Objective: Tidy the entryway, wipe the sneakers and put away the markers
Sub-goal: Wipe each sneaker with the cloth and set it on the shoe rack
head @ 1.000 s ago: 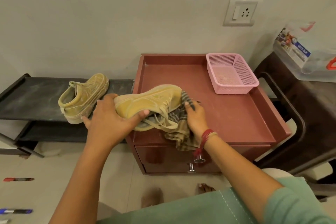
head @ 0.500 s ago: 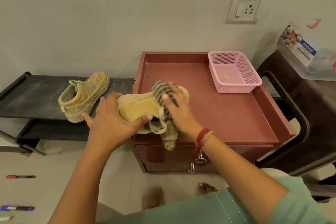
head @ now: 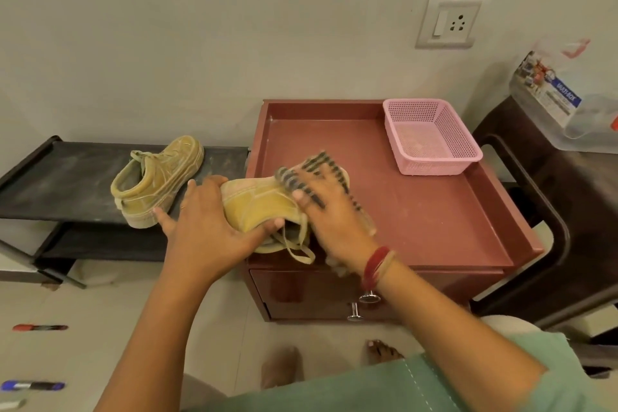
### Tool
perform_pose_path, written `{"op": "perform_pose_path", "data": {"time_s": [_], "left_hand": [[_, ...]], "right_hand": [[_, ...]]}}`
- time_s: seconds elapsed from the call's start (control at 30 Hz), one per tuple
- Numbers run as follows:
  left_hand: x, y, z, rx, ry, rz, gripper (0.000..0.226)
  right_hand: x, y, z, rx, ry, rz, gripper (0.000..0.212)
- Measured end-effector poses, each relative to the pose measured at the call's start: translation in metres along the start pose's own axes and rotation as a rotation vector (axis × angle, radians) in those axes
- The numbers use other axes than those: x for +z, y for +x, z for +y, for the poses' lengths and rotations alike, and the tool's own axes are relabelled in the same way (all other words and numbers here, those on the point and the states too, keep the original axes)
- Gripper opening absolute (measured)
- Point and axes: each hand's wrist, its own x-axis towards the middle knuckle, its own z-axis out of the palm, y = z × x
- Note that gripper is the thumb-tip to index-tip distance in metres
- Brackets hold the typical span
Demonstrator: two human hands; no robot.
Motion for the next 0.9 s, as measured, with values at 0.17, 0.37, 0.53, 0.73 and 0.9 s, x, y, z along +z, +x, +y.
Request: {"op": "perform_pose_path", "data": {"time_s": [0.17, 0.37, 0.53, 0.73, 0.9], "left_hand": [[0.002, -0.001, -0.002, 0.011, 0.039, 0.006, 0.107], [0.001, 0.0, -0.003, 0.002, -0.013, 0.014, 0.102], [0.004, 0.002, -0.004, -0.016, -0.011, 0.026, 0.108], [0.004, 0.002, -0.002, -0.055, -0.022, 0.034, 0.105], [0.006, 0.01, -0.006, -0.109, -0.139, -0.012, 0.103]], "right_hand": [[0.003, 0.002, 0.005, -0.039, -0.076, -0.018, 0.057], [0.015, -0.011, -0.001, -0.082, 0.071, -0.121, 0.037], [-0.008, 0.002, 0.012, 0.055, 0.092, 0.04, 0.041], [-0.002, 0.001, 0.019, 0.056, 0.256, 0.019, 0.041], [0.004, -0.008, 0.021, -0.013, 0.244, -0.113, 0.046]]}}
